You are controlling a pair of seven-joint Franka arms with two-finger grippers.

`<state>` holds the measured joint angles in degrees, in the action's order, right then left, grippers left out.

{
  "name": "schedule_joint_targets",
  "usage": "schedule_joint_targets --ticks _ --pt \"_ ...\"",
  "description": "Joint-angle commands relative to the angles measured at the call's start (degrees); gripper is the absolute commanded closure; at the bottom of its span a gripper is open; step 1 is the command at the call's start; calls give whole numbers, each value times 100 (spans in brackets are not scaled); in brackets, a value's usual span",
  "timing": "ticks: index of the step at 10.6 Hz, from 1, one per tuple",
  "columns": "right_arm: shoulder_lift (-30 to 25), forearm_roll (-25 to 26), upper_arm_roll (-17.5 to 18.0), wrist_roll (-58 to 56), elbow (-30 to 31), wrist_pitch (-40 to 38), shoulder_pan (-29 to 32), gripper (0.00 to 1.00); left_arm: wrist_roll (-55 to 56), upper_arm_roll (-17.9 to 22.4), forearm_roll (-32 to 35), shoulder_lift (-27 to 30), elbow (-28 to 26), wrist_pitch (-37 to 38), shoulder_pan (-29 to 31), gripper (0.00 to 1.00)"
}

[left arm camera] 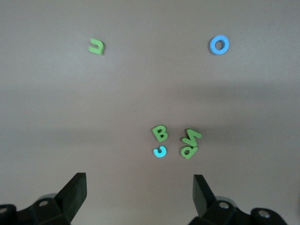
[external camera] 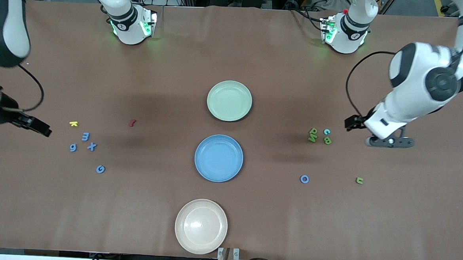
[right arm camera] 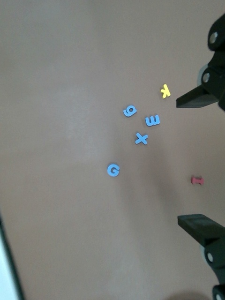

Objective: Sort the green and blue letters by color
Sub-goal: 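Lower the right gripper to blue G while the left gripper reaches green B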

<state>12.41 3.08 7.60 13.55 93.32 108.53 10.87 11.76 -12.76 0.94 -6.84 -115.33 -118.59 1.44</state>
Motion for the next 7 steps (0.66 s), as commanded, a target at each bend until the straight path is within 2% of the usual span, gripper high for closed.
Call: schedule_joint_targets --ticks 1,3,5,7 --pt "551 -53 39 -177 333 928 134 0 634 -87 126 -518 -182 -462 -91 0" --pt "727 -62 48 -64 1019 2141 239 0 749 -87 135 -616 -541 -979 -100 8" --pt "1182 -71 48 286 925 2356 205 0 941 -78 187 -844 -666 -1244 -100 14" --pt "1780 -53 39 438 828 2811 126 0 1641 -87 729 -1037 -701 -1394 -240 19"
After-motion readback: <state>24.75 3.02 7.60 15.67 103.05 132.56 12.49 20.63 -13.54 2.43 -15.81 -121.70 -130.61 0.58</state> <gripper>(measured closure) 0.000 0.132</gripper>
